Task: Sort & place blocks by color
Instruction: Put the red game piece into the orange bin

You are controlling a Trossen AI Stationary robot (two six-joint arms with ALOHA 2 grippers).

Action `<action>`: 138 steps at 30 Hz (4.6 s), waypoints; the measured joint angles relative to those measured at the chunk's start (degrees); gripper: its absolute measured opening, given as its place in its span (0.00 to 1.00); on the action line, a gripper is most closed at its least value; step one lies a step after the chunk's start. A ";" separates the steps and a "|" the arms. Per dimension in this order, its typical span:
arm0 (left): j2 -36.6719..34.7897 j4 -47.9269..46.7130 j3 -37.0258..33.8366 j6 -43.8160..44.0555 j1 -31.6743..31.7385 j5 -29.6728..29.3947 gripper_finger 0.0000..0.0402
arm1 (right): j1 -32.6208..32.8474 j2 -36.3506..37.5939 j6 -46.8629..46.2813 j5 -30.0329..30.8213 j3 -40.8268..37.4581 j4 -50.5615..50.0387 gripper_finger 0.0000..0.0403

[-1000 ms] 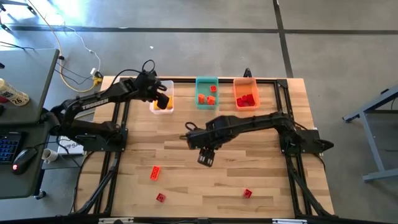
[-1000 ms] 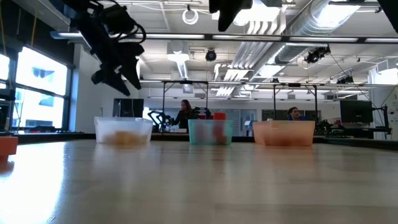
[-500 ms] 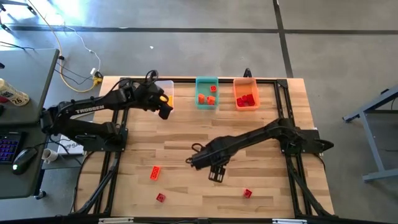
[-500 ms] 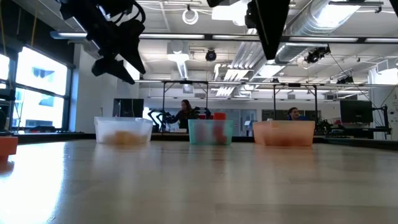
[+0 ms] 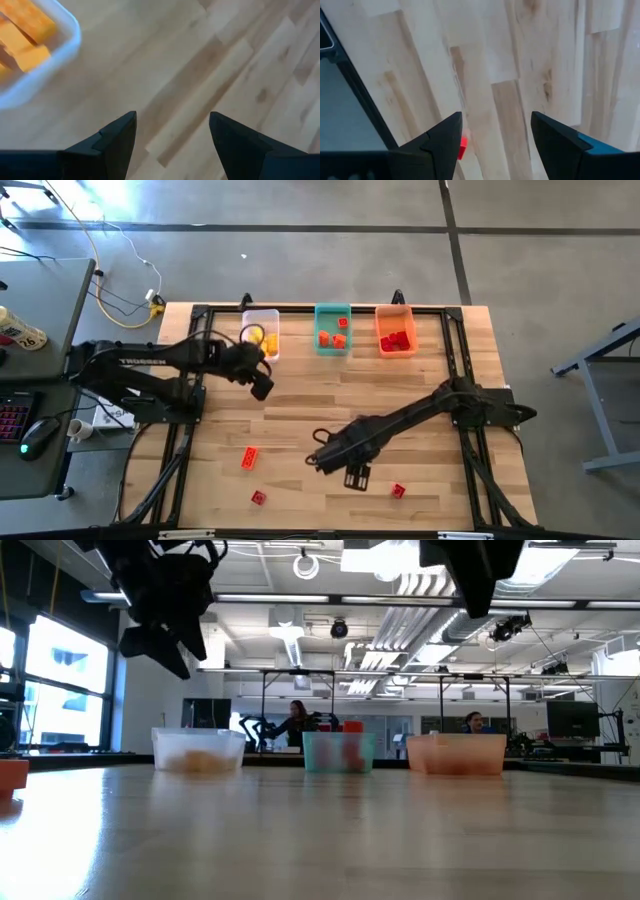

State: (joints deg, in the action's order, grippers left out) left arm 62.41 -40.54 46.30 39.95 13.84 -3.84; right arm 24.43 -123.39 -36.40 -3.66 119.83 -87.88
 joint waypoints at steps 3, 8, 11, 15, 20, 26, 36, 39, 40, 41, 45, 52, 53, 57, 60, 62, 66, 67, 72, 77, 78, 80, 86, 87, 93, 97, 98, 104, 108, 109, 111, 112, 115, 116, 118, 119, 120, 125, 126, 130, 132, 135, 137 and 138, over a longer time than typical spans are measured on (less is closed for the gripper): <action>0.00 -0.46 0.00 3.36 -4.73 -2.32 0.59 | 1.19 0.00 -1.25 0.03 -0.01 0.09 0.56; 0.00 -0.43 0.00 9.31 -11.74 -4.61 0.59 | 3.38 0.00 -2.90 1.89 -0.01 0.26 0.56; 0.02 -0.42 0.00 12.47 -15.49 -4.68 0.59 | 4.77 0.00 -4.06 3.24 -0.01 0.26 0.56; 0.02 -0.41 0.00 17.09 -20.60 -5.40 0.59 | 6.69 0.00 -5.99 4.09 -0.01 0.26 0.56; 0.04 -0.42 -0.02 21.05 -26.32 -6.27 0.59 | 9.41 0.02 -9.07 5.28 -0.01 -0.43 0.56; 0.04 -0.43 -0.02 24.27 -31.08 -8.38 0.59 | 12.18 0.02 -13.94 6.64 -0.02 -1.13 0.56; 0.04 -3.74 -0.04 26.77 -34.60 -9.06 0.59 | 15.01 0.11 -22.56 4.65 -8.25 -1.07 0.56; 0.04 -4.47 -0.04 27.47 -35.28 -9.33 0.59 | 16.04 0.04 -23.53 2.77 -10.57 -0.64 0.56; 0.04 -4.67 -0.04 27.51 -35.45 -9.57 0.59 | 16.26 0.07 -23.95 2.35 -11.19 -0.17 0.56; 0.04 -4.71 -0.04 27.56 -35.69 -9.75 0.59 | 16.55 0.07 -24.21 2.08 -11.72 0.15 0.56; 0.04 -4.72 -0.04 28.35 -36.04 -10.55 0.59 | 17.39 0.07 -24.36 1.96 -13.34 0.08 0.56; 0.04 -4.72 -0.04 28.47 -36.06 -10.53 0.59 | 18.03 0.14 -23.88 2.76 -13.90 -2.05 0.56; 0.04 -4.72 -0.04 28.53 -36.06 -10.53 0.59 | 18.05 0.28 -23.74 3.15 -13.90 -2.05 0.56; 0.04 -4.75 -0.04 28.66 -36.08 -10.45 0.59 | 17.99 1.22 -23.35 5.13 -13.90 -2.08 0.56; 0.04 -5.10 -0.04 28.47 -36.08 -10.34 0.59 | 17.97 2.45 -23.76 6.48 -13.90 -2.10 0.56; 0.04 -5.41 -0.04 28.47 -36.08 -10.38 0.59 | 17.99 3.22 -24.26 7.43 -13.90 -2.10 0.56; 0.04 -6.33 -0.04 28.45 -36.08 -10.50 0.59 | 17.90 5.50 -25.11 8.08 -16.98 -2.01 0.56; 0.04 -6.43 -0.04 28.46 -36.08 -10.51 0.59 | 17.79 6.51 -25.61 7.60 -19.12 -2.06 0.56; 0.04 -6.42 -0.04 28.45 -36.08 -10.51 0.59 | 17.85 13.82 -30.43 4.72 -29.48 1.46 0.55; 0.04 -6.43 -0.04 28.44 -36.05 -10.51 0.59 | 18.03 21.61 -36.14 2.98 -38.25 14.00 0.52; 0.04 -6.42 -0.04 28.31 -36.01 -10.51 0.59 | 18.01 23.01 -37.53 2.94 -39.92 16.81 0.52; 0.04 -6.42 -0.04 27.77 -35.99 -10.51 0.59 | 18.01 25.30 -40.45 2.55 -43.26 22.23 0.52; 0.04 -6.42 -0.04 27.36 -35.99 -10.51 0.59 | 18.01 28.09 -47.10 1.74 -49.35 33.50 0.52; 0.04 -6.42 -0.04 27.36 -35.99 -10.51 0.59 | 18.01 28.09 -47.60 1.48 -49.86 34.70 0.52; 0.04 -6.40 -0.04 27.42 -35.99 -10.51 0.59 | 18.01 28.06 -48.47 1.36 -51.36 41.73 0.52; 0.04 -6.40 -0.04 27.62 -35.99 -10.51 0.59 | 18.21 28.04 -48.67 3.53 -51.36 42.86 0.52; 0.04 -6.40 -0.04 28.01 -35.99 -10.50 0.59 | 18.35 27.93 -48.67 4.11 -51.36 42.79 0.52; 0.04 -6.38 -0.04 29.09 -36.01 -10.49 0.59 | 20.03 24.65 -48.68 4.14 -51.36 42.75 0.52; 0.04 -6.36 -0.04 30.21 -36.01 -10.49 0.59 | 21.44 22.21 -48.68 4.06 -51.36 43.11 0.52; 0.04 -6.36 -0.04 30.40 -36.01 -10.49 0.59 | 21.72 21.70 -48.69 4.08 -51.36 43.29 0.52; 0.04 -6.36 -0.04 30.45 -36.01 -10.49 0.59 | 22.14 20.85 -48.70 4.06 -51.36 43.39 0.52; 0.04 -6.36 -0.04 30.47 -36.01 -10.49 0.59 | 22.37 20.50 -48.70 4.09 -51.36 43.53 0.52; 0.04 -6.36 -0.04 31.01 -36.01 -10.49 0.59 | 22.67 19.66 -48.70 4.53 -51.36 44.00 0.52; 0.04 -6.38 -0.04 31.34 -36.01 -10.49 0.59 | 22.67 19.50 -48.70 4.58 -51.36 44.21 0.52; 0.04 -6.36 -0.04 31.45 -36.01 -10.49 0.59 | 22.63 19.17 -48.70 5.08 -51.36 44.20 0.52; 0.04 -6.36 -0.04 31.45 -36.01 -10.49 0.59 | 22.62 19.03 -48.71 5.65 -51.35 44.17 0.52; 0.04 -6.37 -0.04 31.45 -36.01 -10.49 0.59 | 22.62 18.87 -48.74 6.41 -51.36 44.02 0.52; 0.04 -6.37 -0.04 31.45 -36.01 -10.49 0.59 | 22.62 17.38 -48.72 6.64 -51.34 44.06 0.52; 0.04 -6.38 -0.04 31.46 -35.99 -10.49 0.59 | 22.62 16.93 -48.71 6.53 -51.34 44.02 0.52; 0.04 -6.36 -0.04 31.47 -36.01 -10.51 0.59 | 22.62 15.21 -48.68 4.88 -51.35 44.11 0.52; 0.04 -6.38 -0.04 31.45 -36.00 -10.63 0.59 | 22.62 14.43 -48.64 4.03 -51.36 44.25 0.51; 0.04 -6.38 -0.04 31.45 -36.00 -10.78 0.59 | 22.58 14.02 -48.57 3.29 -51.32 44.30 0.44; 0.04 -6.38 -0.04 31.46 -36.01 -10.86 0.59 | 22.58 14.00 -48.57 3.23 -51.32 44.20 0.36; 0.04 -6.38 -0.04 31.45 -36.01 -10.90 0.59 | 22.58 14.04 -48.57 3.25 -51.29 44.33 0.31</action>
State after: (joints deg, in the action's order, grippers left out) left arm 62.46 -46.92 46.26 71.40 -22.17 -14.74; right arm 47.00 -109.36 -84.97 -0.40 68.54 -43.54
